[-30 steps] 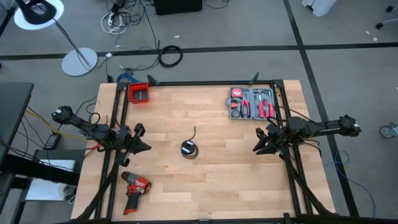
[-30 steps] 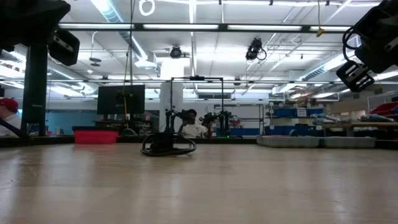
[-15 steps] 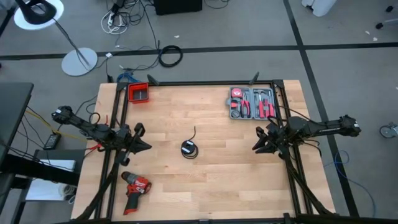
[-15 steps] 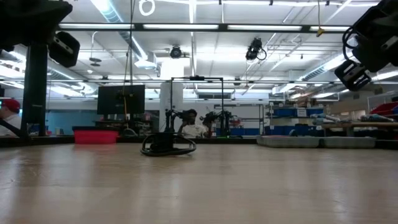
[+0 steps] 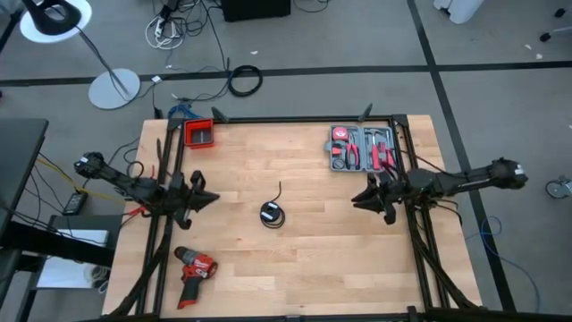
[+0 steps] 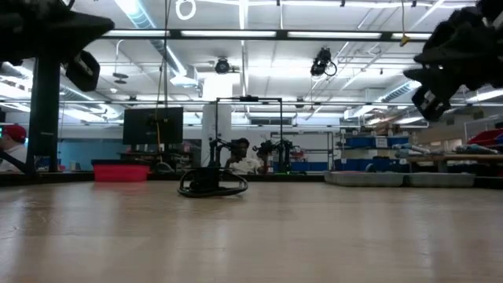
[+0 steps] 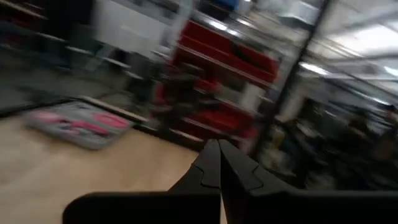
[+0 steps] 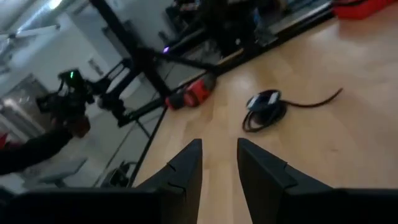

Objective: Coil cords
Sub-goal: Uncoil the black wire from the black spool

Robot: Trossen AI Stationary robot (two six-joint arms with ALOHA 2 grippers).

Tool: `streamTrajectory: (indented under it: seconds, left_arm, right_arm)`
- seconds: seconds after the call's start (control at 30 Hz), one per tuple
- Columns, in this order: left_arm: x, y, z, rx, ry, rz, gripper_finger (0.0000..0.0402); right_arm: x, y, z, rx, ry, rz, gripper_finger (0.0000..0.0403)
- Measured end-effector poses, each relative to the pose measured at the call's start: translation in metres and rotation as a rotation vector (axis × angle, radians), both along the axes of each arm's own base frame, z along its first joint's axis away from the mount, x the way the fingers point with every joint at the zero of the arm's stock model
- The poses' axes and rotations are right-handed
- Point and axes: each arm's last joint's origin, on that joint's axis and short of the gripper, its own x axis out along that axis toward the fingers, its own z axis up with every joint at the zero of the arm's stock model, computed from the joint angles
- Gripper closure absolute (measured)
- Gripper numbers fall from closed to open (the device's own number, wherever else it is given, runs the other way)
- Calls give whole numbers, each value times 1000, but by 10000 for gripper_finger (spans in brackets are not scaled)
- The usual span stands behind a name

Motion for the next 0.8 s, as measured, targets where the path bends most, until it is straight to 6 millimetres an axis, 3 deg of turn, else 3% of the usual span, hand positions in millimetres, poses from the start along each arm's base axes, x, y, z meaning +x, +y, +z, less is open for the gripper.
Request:
streamTrajectory:
  seconds: [0.3,0.47,0.67,0.8]
  left_arm:
    - [-2,1,33,-55,-58,6,400]
    - [3,-1,57,-18,-48,10,400]
    - [18,-9,83,98,140,12,400]
    - [35,-17,90,203,250,17,400]
  right_arm:
    - [47,7,58,-165,36,16,300]
    - [85,8,74,-294,92,-82,300]
    - [122,9,75,-265,173,-95,300]
    - [138,12,63,-261,239,-57,300]
